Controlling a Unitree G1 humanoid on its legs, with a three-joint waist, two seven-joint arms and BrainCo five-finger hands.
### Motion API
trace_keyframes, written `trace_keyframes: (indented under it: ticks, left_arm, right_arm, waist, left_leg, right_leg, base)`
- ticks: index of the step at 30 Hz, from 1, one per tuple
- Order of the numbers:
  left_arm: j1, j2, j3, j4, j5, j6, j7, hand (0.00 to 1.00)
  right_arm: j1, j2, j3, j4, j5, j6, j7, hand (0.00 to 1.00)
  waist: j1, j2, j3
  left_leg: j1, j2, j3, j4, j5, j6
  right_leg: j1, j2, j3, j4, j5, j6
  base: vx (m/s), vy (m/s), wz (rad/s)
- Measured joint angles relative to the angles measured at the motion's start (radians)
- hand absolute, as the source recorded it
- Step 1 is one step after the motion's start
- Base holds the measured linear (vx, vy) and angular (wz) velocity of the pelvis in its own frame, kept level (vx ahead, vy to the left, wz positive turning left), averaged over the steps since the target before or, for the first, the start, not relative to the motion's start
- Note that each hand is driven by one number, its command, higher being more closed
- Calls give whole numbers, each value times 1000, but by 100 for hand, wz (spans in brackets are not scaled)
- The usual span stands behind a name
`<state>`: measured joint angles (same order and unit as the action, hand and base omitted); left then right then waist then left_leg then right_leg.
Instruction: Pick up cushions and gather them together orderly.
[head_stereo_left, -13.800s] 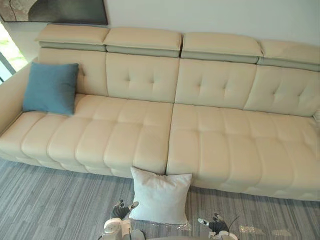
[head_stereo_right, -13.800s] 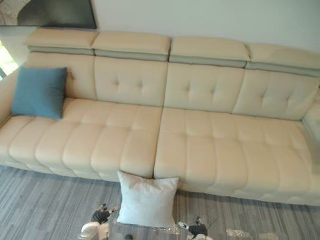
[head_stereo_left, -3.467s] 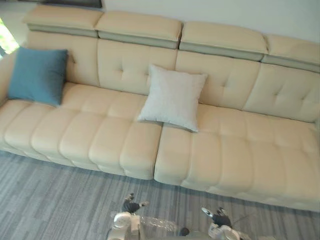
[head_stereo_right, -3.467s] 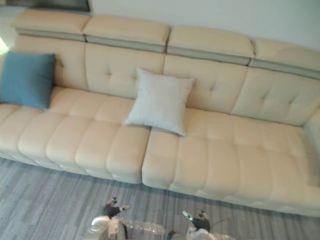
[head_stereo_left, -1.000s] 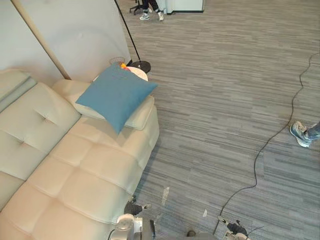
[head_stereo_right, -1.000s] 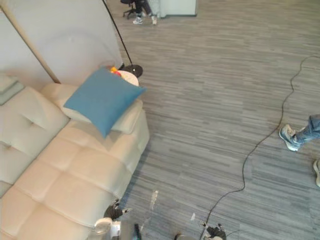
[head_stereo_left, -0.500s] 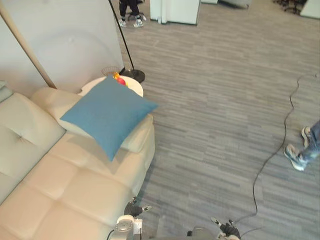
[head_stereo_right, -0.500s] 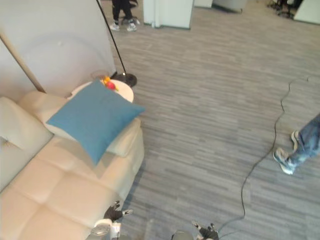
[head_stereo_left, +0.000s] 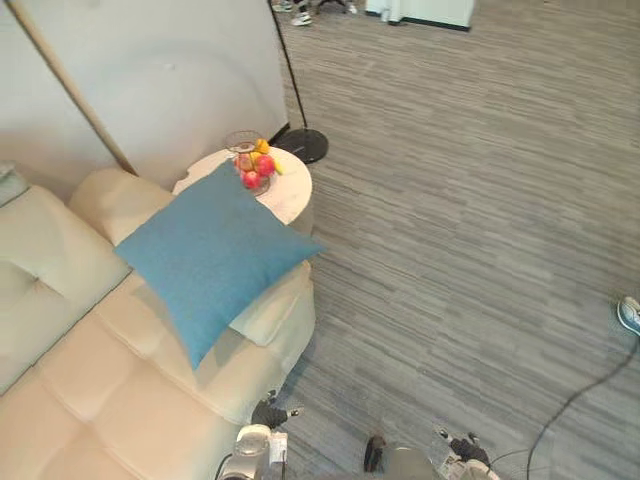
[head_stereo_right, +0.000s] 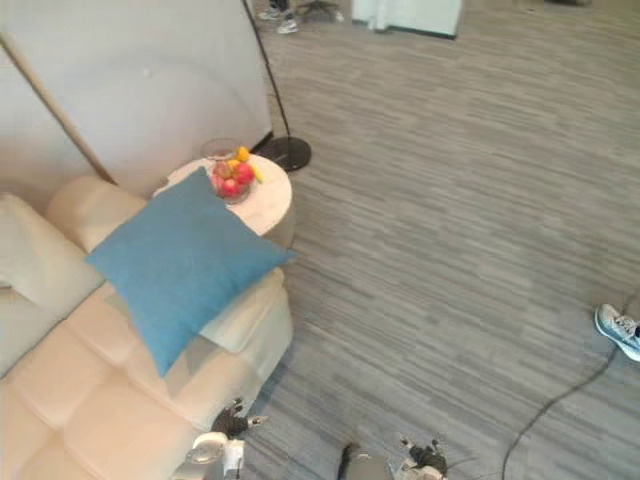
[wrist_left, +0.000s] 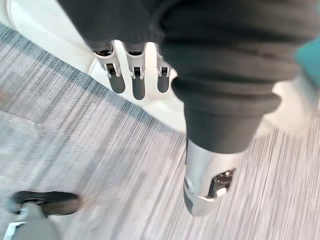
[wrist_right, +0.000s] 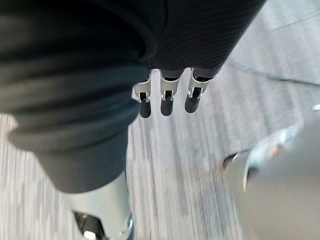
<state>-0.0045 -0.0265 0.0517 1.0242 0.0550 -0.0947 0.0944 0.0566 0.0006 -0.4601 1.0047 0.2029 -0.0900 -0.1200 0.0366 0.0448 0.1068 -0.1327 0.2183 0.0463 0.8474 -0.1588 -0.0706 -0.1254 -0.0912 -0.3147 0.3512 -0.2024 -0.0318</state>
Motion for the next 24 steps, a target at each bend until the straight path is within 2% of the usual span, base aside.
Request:
trace_keyframes:
  ticks: [1, 2, 3, 4, 6, 7, 9, 11, 12, 13, 14, 16, 17, 19, 20, 22, 23, 24]
  left_arm:
    - [-1, 1, -11, -14, 0, -4, 0, 0]
    - [-1, 1, -33, -16, -1, -7, 1, 0]
    - [-7, 1, -55, -23, -1, -8, 0, 0]
    - [-16, 16, -90, -23, 0, -11, 0, 0]
    - [-23, 22, -110, -21, 0, -9, 0, 0]
    - [-16, 29, -116, -16, 0, -8, 0, 0]
    - [2, 36, -118, -10, -1, -7, -1, 0]
    - [8, 30, -108, -11, -4, -7, -4, 0]
    - [16, 31, -113, -13, -8, -7, -6, 0]
    - [17, 32, -117, -14, -8, -7, -6, 0]
    - [16, 35, -117, -14, -8, -7, -6, 0]
    - [29, 42, -112, -14, -9, -7, -3, 0]
    - [29, 48, -105, -14, -9, -7, -1, 0]
    - [28, 48, -85, -13, -9, -7, 0, 0]
    - [25, 46, -73, -13, -9, -7, 2, 0]
    - [22, 45, -68, -13, -9, -7, 9, 0]
    - [19, 48, -67, -13, -9, -8, 10, 0]
    - [9, 46, -54, -3, -10, -6, 11, 0]
  right_arm:
    - [2, -3, -2, 5, 9, 0, 0, 0]
    - [3, -11, -7, 5, 19, -1, -1, 0]
    - [3, -21, -6, 4, 35, -2, -1, 0]
    - [3, -30, -1, 6, 37, -3, -3, 0]
    - [-2, -30, 1, 7, 37, -7, -5, 0]
    - [-11, -31, 1, 16, 36, -7, -6, 0]
    - [-16, -37, 1, 40, 35, -8, -7, 0]
    - [1, -37, 0, 31, 32, -6, -7, 0]
    - [14, -40, 2, 28, 31, -8, -6, 0]
    - [26, -36, 3, 27, 31, -8, -5, 0]
    - [45, -27, 4, 26, 32, -8, -4, 0]
    - [67, -5, 3, 25, 32, -7, -2, 0]
    - [66, 2, 3, 25, 33, -7, 1, 0]
    - [55, 2, 3, 25, 34, -9, 1, 0]
    - [47, 2, 3, 25, 35, -9, 2, 0]
    - [41, 2, 7, 25, 35, -10, 4, 0]
    - [42, 3, 13, 25, 36, -10, 5, 0]
    - [35, -2, 14, 30, 37, -9, 6, 0]
  waist:
    - [-1, -7, 2]
    - [-3, -5, 2]
    - [-8, 6, -1]
    - [-7, 7, -15]
    - [-9, -6, -12]
    - [-6, -14, -6]
    - [-4, -18, -4]
    - [-2, -25, 0]
    - [-3, -24, -8]
    - [-6, -45, -15]
    - [-9, -57, -27]
    - [-16, -57, -30]
    - [-15, -60, -34]
    - [-16, -55, -37]
    - [-17, -49, -33]
    - [-23, -43, -35]
    - [-23, -62, -39]
    - [-26, -63, -29]
  left_leg:
    - [-39, 7, 75, -45, -52, 12]
    - [-56, -11, 138, -180, -49, 16]
    - [-72, -33, 182, -322, 0, 29]
    - [-55, -58, 228, -448, 8, 30]
    - [-21, -93, 237, -592, 35, 14]
    - [-27, -109, 213, -612, 52, 23]
    - [-9, -125, 189, -616, 47, 31]
    - [37, -150, 169, -636, 31, 53]
    - [50, -167, 128, -630, 4, 61]
    - [51, -185, 100, -623, -10, 54]
    - [58, -206, 52, -615, -23, 51]
    - [70, -206, -12, -614, -20, 64]
    - [67, -202, -38, -615, -20, 64]
    - [64, -191, -77, -614, -17, 59]
    - [64, -178, -93, -615, -11, 42]
    - [62, -150, -136, -618, -15, 13]
    - [60, -154, -145, -618, -20, -6]
    - [65, -148, -161, -615, -31, -28]
  right_leg:
    - [37, -11, -20, -22, 0, 0]
    - [65, -23, -46, -35, -2, 6]
    - [76, -24, -67, -38, -5, 14]
    - [79, -31, -85, -49, -16, 39]
    - [74, -35, -107, -82, -11, 47]
    - [74, -42, -106, -86, -3, 56]
    - [98, -52, -96, -68, -3, 57]
    - [101, -101, -94, 74, -15, 77]
    - [75, -142, -84, 206, -24, 92]
    - [43, -174, -61, 304, -16, 103]
    - [0, -204, -16, 440, 39, 119]
    - [-30, -196, 29, 479, -8, 123]
    - [-41, -184, 42, 428, -35, 118]
    - [-65, -154, 78, 306, -48, 123]
    - [-72, -129, 112, 246, -48, 124]
    - [-81, -66, 224, 76, -24, 126]
    - [-65, -55, 282, -15, 25, 121]
    - [-50, -43, 292, -30, 66, 128]
  base:
    - [228, -52, 43]
    - [187, -59, 68]
    - [224, -47, 105]
    - [207, 20, 111]
    - [167, 49, 91]
    - [102, 47, 65]
    - [99, 74, 57]
    - [66, 119, 70]
    - [35, 80, 89]
    - [65, 40, 119]
    - [137, 2, 124]
    - [141, -10, 116]
    - [109, -45, 81]
    - [150, -87, 56]
    - [180, -179, 48]
    - [160, -239, 51]
    - [138, -326, 49]
    - [151, -395, 44]
